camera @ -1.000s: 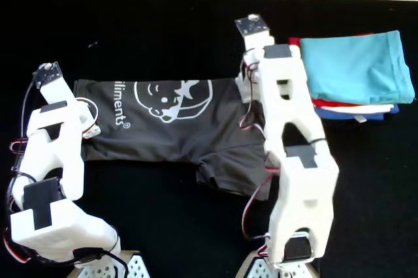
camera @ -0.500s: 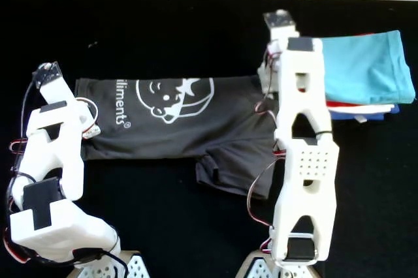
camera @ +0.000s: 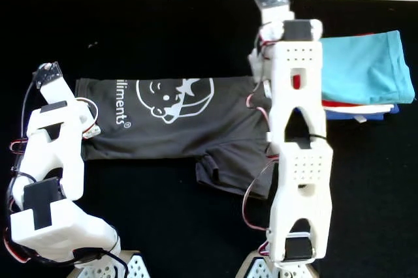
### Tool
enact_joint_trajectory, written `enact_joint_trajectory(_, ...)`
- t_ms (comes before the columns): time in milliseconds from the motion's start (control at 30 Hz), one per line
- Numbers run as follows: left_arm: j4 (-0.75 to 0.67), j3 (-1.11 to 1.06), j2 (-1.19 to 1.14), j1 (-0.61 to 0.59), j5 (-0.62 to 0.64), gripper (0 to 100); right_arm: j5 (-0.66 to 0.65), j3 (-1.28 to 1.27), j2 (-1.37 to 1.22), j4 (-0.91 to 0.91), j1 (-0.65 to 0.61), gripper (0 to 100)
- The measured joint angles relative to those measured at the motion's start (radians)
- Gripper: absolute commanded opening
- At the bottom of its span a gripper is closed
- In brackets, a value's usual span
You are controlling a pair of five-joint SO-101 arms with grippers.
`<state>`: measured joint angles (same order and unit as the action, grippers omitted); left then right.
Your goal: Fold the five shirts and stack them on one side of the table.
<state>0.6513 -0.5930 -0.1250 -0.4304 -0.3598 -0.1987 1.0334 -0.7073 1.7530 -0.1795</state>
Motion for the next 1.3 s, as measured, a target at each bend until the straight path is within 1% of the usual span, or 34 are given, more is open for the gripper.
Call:
enact_joint_trajectory(133, 0.000, 0.000, 0.000, 0.000, 0.000, 1, 0.008, -0.377, 0.267, -0.002, -0.098, 5.2)
enact_joint_trajectory(200, 0.000, 0.000, 0.000, 0.000, 0.000, 1, -0.017, -0.597, 0.391, -0.037, -0.155, 5.2)
enact_joint_trajectory(400, 0.000, 0.000, 0.000, 0.000, 0.000, 1, -0.097, -1.208, 0.628, -0.256, -0.296, 5.2)
enact_joint_trajectory(533, 0.000, 0.000, 0.000, 0.000, 0.000, 1, -0.103, -1.439, 0.686, -0.393, -0.321, 5.2)
enact_joint_trajectory(633, 0.000, 0.000, 0.000, 0.000, 0.000, 1, -0.103, -1.517, 0.687, -0.483, -0.325, 5.2)
enact_joint_trajectory(700, 0.000, 0.000, 0.000, 0.000, 0.000, 1, -0.103, -1.533, 0.687, -0.512, -0.339, 5.2)
enact_joint_trajectory(933, 0.000, 0.000, 0.000, 0.000, 0.000, 1, -0.109, -1.540, 0.697, -0.534, -0.448, 5.2)
enact_joint_trajectory(1167, 0.000, 0.000, 0.000, 0.000, 0.000, 1, -0.109, -1.540, 0.697, -0.534, -0.473, 5.2)
enact_joint_trajectory(1300, 0.000, 0.000, 0.000, 0.000, 0.000, 1, -0.109, -1.540, 0.697, -0.534, -0.528, 5.2)
